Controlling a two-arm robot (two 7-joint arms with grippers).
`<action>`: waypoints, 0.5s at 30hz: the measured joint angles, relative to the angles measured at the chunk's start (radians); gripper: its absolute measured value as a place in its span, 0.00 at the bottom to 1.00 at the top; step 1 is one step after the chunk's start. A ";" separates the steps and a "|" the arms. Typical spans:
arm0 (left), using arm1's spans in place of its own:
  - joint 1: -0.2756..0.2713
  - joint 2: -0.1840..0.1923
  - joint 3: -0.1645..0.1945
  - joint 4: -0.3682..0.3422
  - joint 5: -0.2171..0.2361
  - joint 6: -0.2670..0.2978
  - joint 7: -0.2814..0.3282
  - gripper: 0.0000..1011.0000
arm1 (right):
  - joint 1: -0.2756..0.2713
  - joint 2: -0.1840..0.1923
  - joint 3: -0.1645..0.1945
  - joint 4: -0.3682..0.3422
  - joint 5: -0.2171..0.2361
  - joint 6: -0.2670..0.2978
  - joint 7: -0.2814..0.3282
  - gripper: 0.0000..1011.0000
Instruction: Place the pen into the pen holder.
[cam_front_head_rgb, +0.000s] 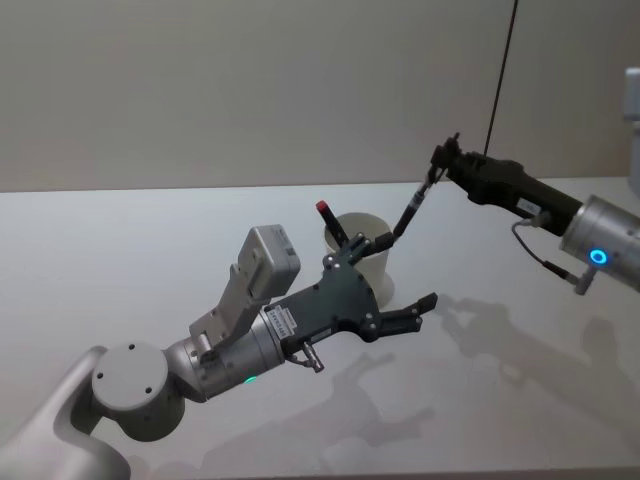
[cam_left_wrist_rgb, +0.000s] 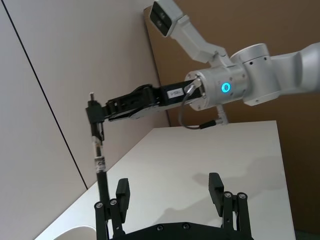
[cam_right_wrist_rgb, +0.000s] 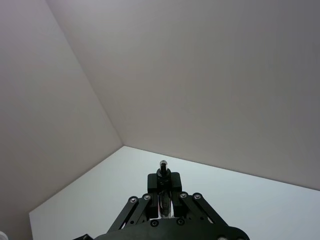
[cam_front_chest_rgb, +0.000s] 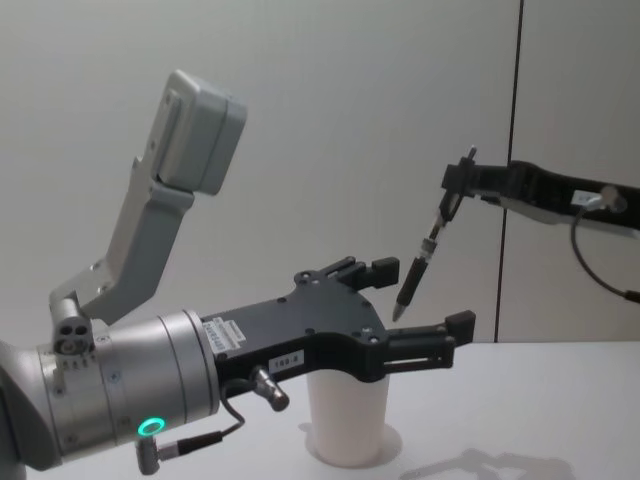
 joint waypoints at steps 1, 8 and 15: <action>0.000 0.000 0.000 0.000 0.000 0.000 0.000 0.99 | 0.017 -0.005 -0.005 0.028 -0.006 -0.006 0.007 0.14; 0.000 0.000 0.000 0.000 0.000 0.000 0.000 0.99 | 0.081 -0.026 -0.025 0.133 -0.031 -0.042 0.027 0.14; 0.000 0.000 0.000 0.000 0.000 0.000 0.000 0.99 | 0.130 -0.046 -0.044 0.218 -0.049 -0.077 0.031 0.14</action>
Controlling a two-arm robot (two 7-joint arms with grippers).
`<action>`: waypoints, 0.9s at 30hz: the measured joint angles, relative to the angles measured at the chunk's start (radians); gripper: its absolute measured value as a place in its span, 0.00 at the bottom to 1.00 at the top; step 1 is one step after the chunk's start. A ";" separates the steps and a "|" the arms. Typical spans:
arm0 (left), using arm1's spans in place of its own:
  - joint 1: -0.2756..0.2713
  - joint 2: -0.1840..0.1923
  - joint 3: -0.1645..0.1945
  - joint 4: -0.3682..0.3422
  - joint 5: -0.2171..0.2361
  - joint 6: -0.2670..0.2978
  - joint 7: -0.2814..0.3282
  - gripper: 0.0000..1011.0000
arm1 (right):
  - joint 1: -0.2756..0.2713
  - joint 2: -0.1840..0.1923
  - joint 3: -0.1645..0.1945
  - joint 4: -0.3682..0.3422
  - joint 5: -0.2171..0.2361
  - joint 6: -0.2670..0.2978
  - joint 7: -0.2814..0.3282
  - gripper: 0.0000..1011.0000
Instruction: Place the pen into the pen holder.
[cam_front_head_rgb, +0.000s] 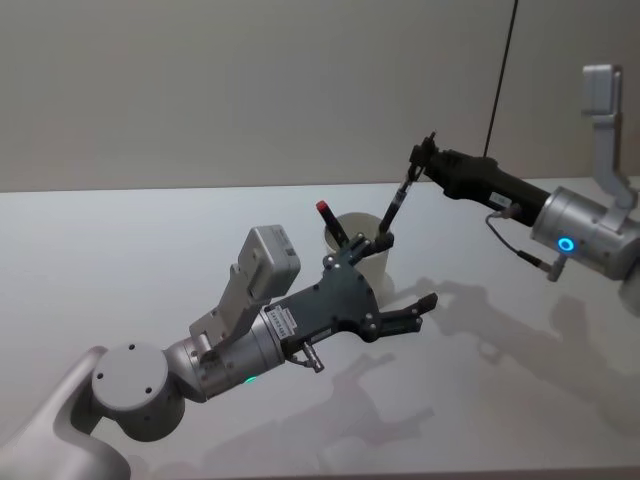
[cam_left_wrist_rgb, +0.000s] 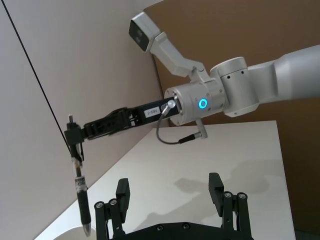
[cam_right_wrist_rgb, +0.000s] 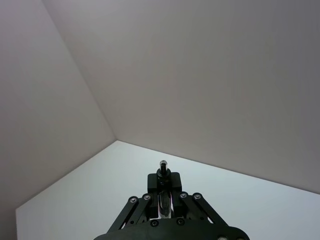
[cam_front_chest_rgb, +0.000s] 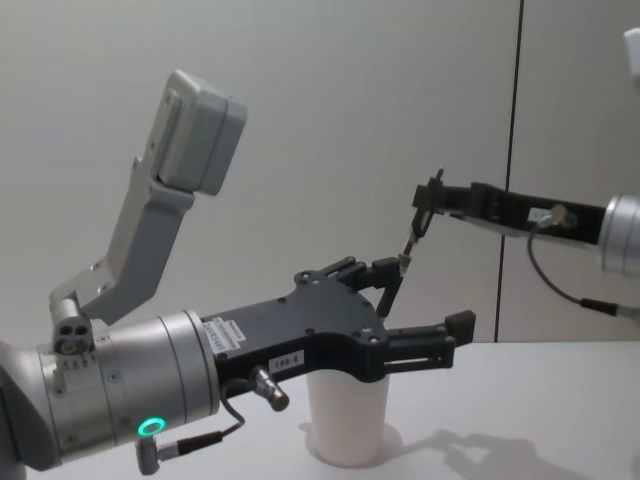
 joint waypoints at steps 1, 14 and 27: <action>0.000 0.000 0.000 0.000 0.000 0.000 0.000 0.99 | 0.010 -0.005 -0.005 0.022 -0.004 -0.010 -0.001 0.14; 0.000 0.000 0.000 0.000 0.000 0.000 0.000 0.99 | 0.080 -0.041 -0.047 0.156 -0.039 -0.078 -0.020 0.14; 0.000 0.000 0.000 0.000 0.000 0.000 0.000 0.99 | 0.110 -0.062 -0.085 0.219 -0.084 -0.113 -0.041 0.28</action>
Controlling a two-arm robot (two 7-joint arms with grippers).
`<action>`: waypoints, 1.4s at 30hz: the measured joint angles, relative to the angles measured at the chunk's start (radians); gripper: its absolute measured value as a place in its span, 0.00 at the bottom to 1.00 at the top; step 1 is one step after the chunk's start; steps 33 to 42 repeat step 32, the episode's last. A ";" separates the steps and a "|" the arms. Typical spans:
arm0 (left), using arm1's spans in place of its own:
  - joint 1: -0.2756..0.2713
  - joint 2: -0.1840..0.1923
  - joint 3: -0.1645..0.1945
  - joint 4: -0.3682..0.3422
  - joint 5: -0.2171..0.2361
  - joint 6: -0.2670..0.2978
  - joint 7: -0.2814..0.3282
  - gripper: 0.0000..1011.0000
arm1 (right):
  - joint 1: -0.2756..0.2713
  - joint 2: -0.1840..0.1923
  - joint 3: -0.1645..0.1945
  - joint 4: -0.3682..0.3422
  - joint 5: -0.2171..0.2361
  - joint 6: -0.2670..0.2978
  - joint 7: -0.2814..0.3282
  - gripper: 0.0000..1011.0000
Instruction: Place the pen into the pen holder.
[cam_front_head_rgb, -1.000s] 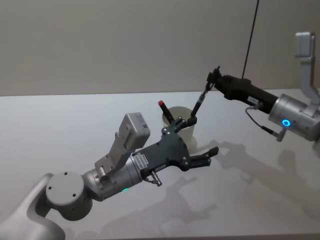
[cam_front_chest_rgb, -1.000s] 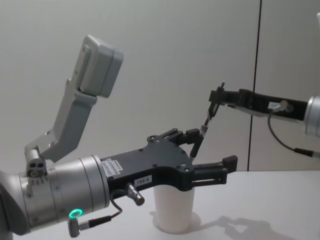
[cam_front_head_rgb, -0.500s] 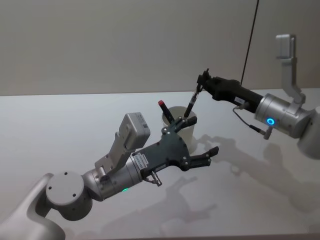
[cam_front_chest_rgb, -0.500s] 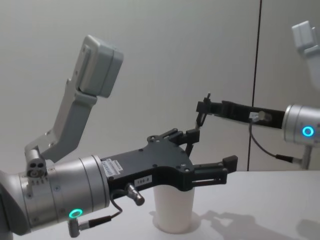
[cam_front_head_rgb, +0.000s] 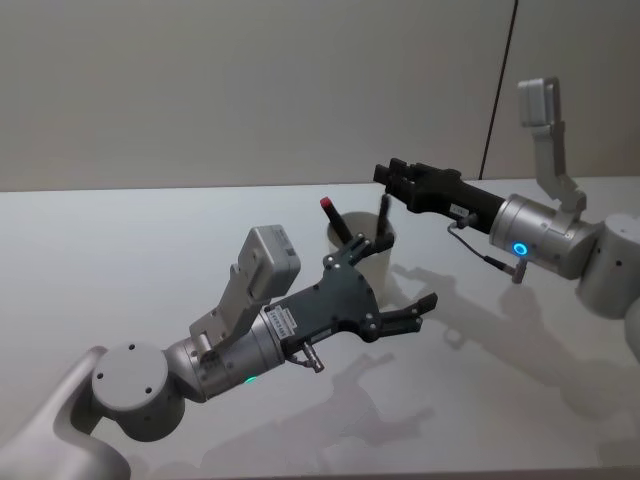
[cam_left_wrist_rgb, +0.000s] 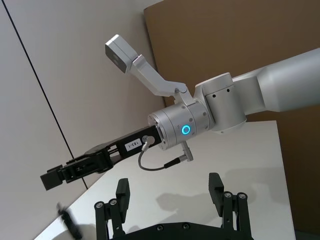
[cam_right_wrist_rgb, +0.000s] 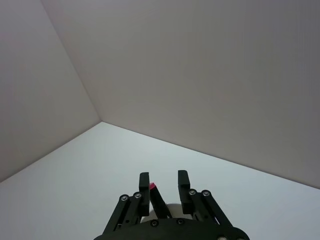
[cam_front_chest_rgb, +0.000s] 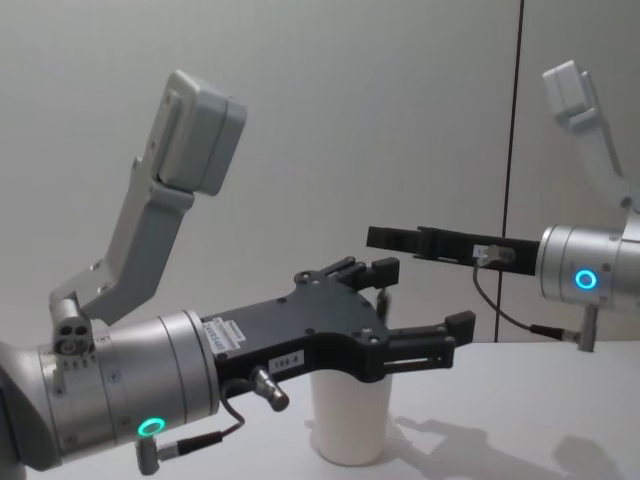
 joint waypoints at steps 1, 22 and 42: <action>0.000 0.000 0.000 0.000 0.000 0.000 0.000 0.99 | 0.001 -0.001 -0.001 0.002 -0.001 -0.001 -0.001 0.31; 0.000 0.000 0.000 0.000 0.000 0.000 0.000 0.99 | 0.002 -0.008 -0.015 0.013 0.019 -0.018 -0.012 0.95; 0.000 0.000 0.000 0.000 0.000 0.000 0.000 0.99 | 0.001 -0.008 -0.016 0.013 0.023 -0.020 -0.013 0.99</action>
